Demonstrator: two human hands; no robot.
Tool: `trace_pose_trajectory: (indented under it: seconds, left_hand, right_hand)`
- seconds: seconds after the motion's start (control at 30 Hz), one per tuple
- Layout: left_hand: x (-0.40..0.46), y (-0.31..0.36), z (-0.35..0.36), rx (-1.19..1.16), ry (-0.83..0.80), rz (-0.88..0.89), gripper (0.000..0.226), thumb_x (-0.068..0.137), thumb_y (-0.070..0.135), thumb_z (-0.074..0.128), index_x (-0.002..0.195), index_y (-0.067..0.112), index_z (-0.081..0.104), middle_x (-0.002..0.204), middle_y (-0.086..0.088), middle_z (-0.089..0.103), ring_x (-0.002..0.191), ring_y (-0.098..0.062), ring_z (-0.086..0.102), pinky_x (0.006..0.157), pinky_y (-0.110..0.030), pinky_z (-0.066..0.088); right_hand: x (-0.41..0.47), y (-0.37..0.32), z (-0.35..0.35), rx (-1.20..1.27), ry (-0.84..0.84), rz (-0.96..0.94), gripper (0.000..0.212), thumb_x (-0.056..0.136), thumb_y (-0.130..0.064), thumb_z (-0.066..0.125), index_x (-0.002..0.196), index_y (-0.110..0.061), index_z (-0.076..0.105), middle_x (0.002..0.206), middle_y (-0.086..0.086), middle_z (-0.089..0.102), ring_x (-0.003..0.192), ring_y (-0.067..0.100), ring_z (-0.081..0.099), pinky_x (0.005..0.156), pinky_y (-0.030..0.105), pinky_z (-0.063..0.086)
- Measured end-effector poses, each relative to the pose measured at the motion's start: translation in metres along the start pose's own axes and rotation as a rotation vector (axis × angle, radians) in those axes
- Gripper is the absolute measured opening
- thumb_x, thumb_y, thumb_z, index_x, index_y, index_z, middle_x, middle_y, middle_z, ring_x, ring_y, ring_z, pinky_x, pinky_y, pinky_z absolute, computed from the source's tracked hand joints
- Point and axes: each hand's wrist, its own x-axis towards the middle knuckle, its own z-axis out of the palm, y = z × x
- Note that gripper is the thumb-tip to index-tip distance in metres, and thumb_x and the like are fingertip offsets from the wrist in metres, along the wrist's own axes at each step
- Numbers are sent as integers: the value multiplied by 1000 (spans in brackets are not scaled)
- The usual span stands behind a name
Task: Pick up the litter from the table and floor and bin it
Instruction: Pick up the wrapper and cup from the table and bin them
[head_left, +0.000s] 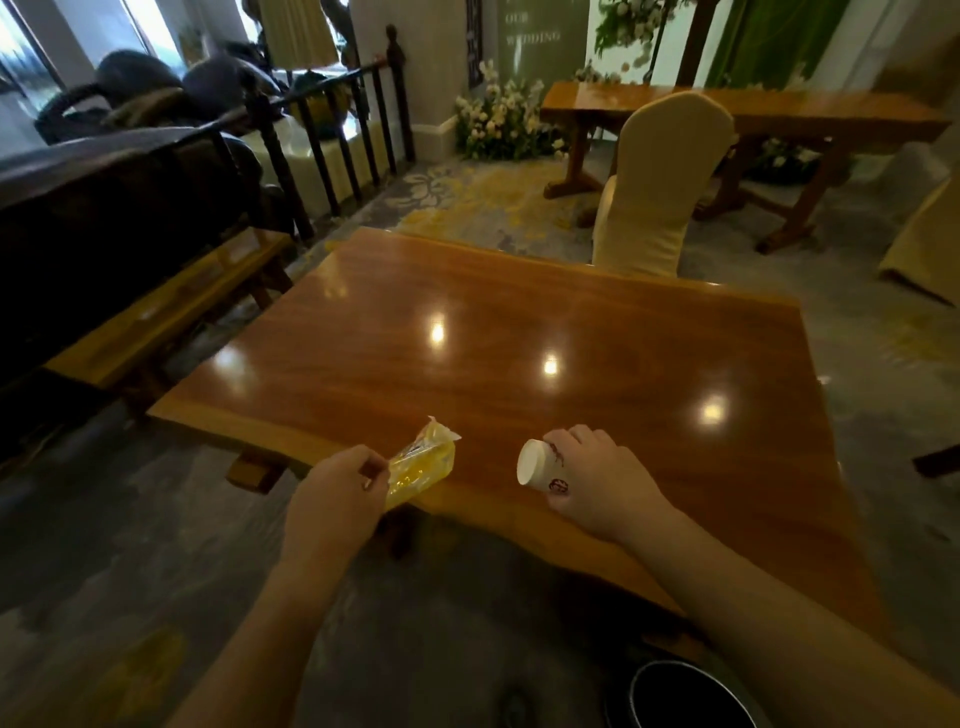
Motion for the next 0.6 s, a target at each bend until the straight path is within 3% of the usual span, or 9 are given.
trace_pose_trajectory:
  seconds: [0.1, 0.33, 0.5, 0.6]
  left_hand:
    - [-49, -7, 0, 19, 13, 32, 12, 86, 34, 69, 82, 37, 59, 74, 20, 57, 65, 2, 53, 50, -16, 35]
    - [-152, -5, -1, -64, 36, 77, 4, 84, 30, 68, 88, 32, 68, 77, 16, 62, 64, 2, 53, 51, -17, 34]
    - [-200, 23, 13, -136, -66, 61, 3, 85, 29, 67, 86, 30, 70, 81, 12, 67, 74, -7, 61, 64, -32, 52]
    - [-223, 50, 32, -125, -111, 74, 3, 85, 31, 67, 86, 31, 70, 81, 11, 67, 73, -8, 61, 65, -34, 54]
  right_hand:
    - [-52, -8, 7, -36, -1, -2, 65, 78, -49, 72, 132, -31, 40, 123, -4, 52, 107, 15, 51, 86, 35, 51]
    - [-156, -14, 6, -14, -16, 53, 64, 76, -48, 74, 129, -31, 42, 119, -4, 53, 105, 16, 51, 86, 35, 48]
    - [-222, -4, 2, 3, 3, 91, 69, 75, -47, 75, 133, -29, 42, 123, -2, 53, 108, 18, 51, 86, 36, 51]
    - [-258, 15, 3, 23, 18, 103, 73, 74, -44, 77, 134, -29, 38, 124, -1, 54, 109, 20, 51, 83, 34, 48]
